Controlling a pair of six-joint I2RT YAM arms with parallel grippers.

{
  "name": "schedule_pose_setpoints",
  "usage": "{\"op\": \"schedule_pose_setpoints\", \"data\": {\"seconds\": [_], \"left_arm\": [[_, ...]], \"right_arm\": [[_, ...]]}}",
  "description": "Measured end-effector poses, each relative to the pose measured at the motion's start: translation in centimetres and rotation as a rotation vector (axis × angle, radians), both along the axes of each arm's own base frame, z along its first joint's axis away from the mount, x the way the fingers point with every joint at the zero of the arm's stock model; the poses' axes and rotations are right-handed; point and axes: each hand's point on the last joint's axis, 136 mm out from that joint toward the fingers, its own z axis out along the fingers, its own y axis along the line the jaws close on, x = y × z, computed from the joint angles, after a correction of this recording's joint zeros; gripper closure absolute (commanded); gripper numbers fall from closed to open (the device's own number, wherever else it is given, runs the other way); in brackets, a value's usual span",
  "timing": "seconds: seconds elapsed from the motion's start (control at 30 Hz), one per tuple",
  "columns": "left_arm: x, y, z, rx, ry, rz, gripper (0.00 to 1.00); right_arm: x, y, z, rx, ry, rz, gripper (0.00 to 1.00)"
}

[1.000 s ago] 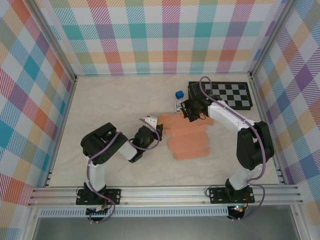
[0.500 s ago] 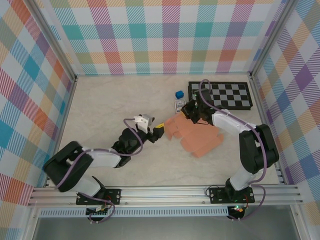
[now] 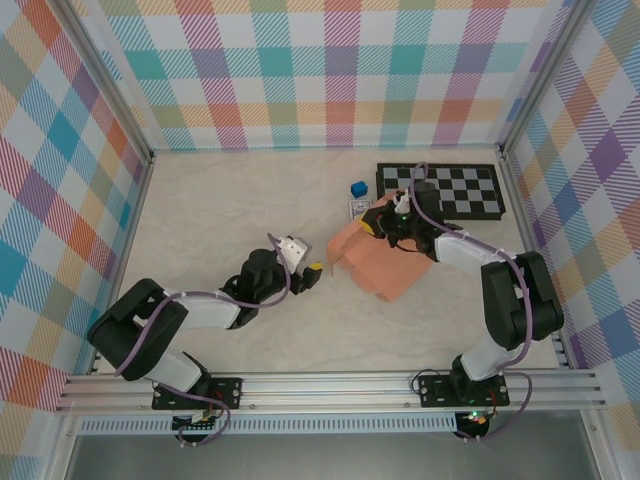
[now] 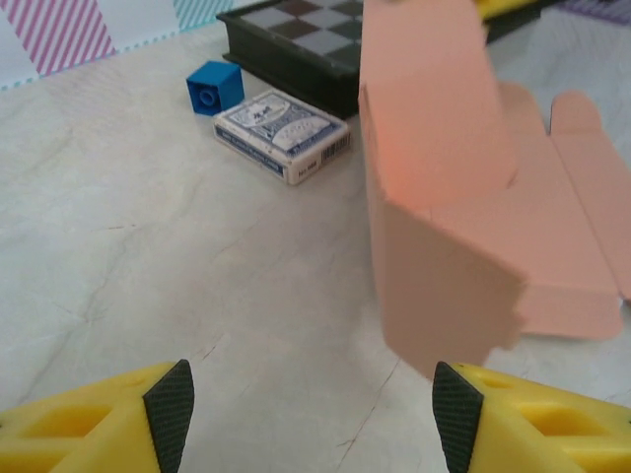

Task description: Fold the paper box

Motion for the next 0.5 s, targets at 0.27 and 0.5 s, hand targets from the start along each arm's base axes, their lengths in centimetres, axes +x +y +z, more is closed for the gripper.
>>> {"op": "schedule_pose_setpoints", "data": {"seconds": [0.27, 0.5], "left_arm": [[1.2, -1.3, -1.5, 0.098, -0.011, -0.073, 0.34], [2.1, -3.7, -2.4, 0.085, 0.02, -0.153, 0.35]], "right_arm": [[-0.6, 0.5, 0.4, 0.07, -0.019, 0.095, 1.0], [-0.6, 0.8, 0.1, 0.083, -0.027, 0.117, 1.0]]}}
